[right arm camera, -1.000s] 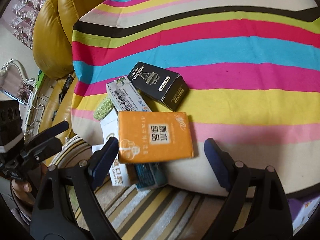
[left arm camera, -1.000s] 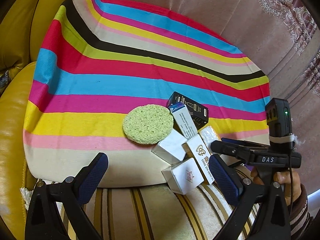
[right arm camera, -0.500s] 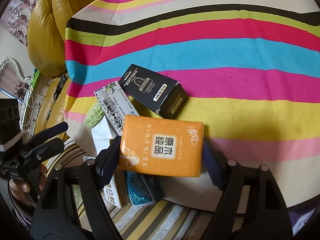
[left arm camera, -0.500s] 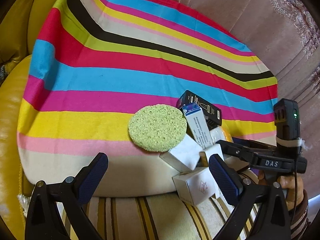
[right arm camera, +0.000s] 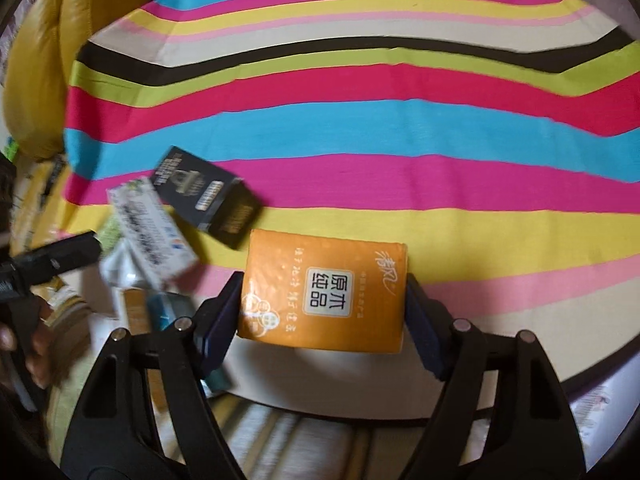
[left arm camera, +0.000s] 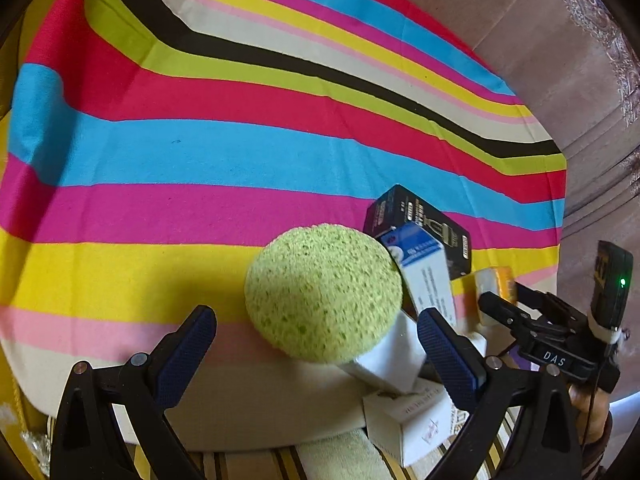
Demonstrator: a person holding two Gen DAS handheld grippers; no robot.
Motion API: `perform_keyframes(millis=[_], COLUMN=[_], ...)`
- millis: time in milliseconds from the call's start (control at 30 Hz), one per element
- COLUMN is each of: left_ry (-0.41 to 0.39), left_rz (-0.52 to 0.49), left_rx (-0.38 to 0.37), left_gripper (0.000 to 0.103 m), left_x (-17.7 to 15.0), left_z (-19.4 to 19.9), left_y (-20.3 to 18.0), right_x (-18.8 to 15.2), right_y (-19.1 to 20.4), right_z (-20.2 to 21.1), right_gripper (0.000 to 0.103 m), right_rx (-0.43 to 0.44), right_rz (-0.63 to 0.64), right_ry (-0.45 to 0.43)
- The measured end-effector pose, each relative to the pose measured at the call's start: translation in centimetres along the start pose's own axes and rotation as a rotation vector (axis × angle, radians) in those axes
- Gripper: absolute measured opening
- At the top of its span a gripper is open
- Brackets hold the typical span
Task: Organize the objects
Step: 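Grasp the orange tissue pack with the right tool while the left tool grasps the green sponge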
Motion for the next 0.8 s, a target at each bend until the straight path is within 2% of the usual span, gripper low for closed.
perform_keyframes(millis=[167,233,533,800], left_ry=[0.018,0.017,-0.014,-0.112], left_rz=[-0.024,-0.024,-0.008,-0.033], left_rx=[-0.005,-0.019,-0.024,0.032], left_gripper=[0.087,0.083,0.082,0.082], left_x=[0.3,0.5,0.5,0.4], left_z=[-1.0,-1.0,-0.4,2.0], left_y=[-0.5,-0.7,-0.2,-0.3], right_x=[0.0,0.0,0.1,0.1], right_y=[-1.1,-1.2,-1.1,-0.8], right_z=[-0.2,-0.6,-1.4,-1.3], right_gripper=[0.078,0.078,0.078,0.078], right_rx=[-0.111,-0.128,-0.176,-0.186], right_rz=[0.036,0.045,0.083,0.088], right_ry=[0.014,0.023,0.047,0.041])
Point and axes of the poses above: each gripper's, at about its wrist camera, not at the fingertips, and z roughly against the way its jaws point, y to its left, x to its top, the point moved 8 cm from there along -z, roughly the way its jaws point, and after that the axes turned 8 degrees about z, right-handed, at the moved point
